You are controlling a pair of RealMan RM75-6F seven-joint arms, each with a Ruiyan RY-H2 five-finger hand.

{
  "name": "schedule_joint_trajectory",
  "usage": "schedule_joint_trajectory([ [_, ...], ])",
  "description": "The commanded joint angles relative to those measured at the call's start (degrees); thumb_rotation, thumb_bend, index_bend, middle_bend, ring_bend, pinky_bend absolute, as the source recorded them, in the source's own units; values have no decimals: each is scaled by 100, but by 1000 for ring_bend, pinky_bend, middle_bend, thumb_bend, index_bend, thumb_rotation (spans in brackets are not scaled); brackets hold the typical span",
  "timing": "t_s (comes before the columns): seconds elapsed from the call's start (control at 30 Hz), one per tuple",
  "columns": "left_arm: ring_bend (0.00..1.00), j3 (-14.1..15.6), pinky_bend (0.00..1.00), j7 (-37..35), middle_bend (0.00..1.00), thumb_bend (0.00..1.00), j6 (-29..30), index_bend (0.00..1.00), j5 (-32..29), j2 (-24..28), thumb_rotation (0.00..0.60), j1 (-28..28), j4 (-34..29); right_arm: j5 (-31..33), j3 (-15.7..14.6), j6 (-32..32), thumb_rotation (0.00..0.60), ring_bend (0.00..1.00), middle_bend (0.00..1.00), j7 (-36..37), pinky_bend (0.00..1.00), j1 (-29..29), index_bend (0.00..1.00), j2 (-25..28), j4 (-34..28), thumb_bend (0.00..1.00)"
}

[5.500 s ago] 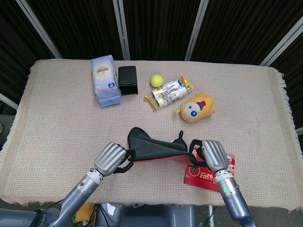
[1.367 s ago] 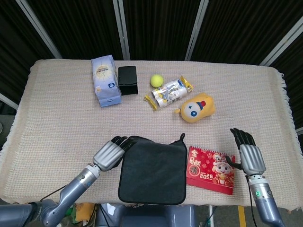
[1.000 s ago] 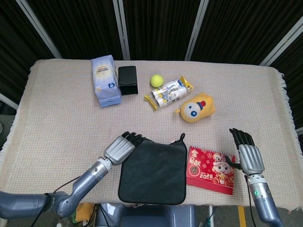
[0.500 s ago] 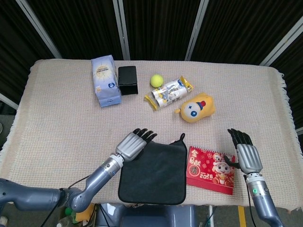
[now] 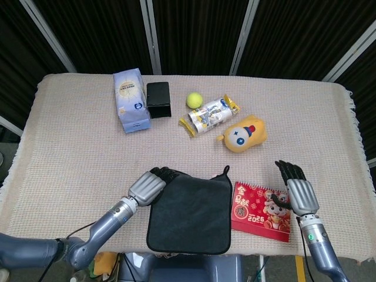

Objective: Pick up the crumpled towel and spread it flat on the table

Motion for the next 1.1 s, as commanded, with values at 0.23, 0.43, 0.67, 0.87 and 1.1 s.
schedule_joint_trajectory([
  [0.23,50,205,160,353,96,737,-205,37,-505,-312,600,-295,535,-17,29,21,600,28,75,96,45,-39,0,24,9,355],
  [0.43,50,248,160,353,97,737,-260,45,-651,-417,600,-362,728,-10,30,10,600,28,75,115,45,-60,0,39,14,356],
  [0.67,50,285,160,320,98,737,-199,47,-700,-374,600,-384,813,-25,27,-6,600,28,75,103,45,-69,0,20,42,356],
  [0.87,50,296,160,284,98,737,-130,47,-751,-206,600,-373,772,-33,24,-1,600,28,75,68,45,-78,0,-35,72,356],
  [1.1,50,355,161,249,97,737,-76,47,-778,-68,600,-354,705,-52,17,-18,600,28,75,14,45,-77,0,-42,42,356],
])
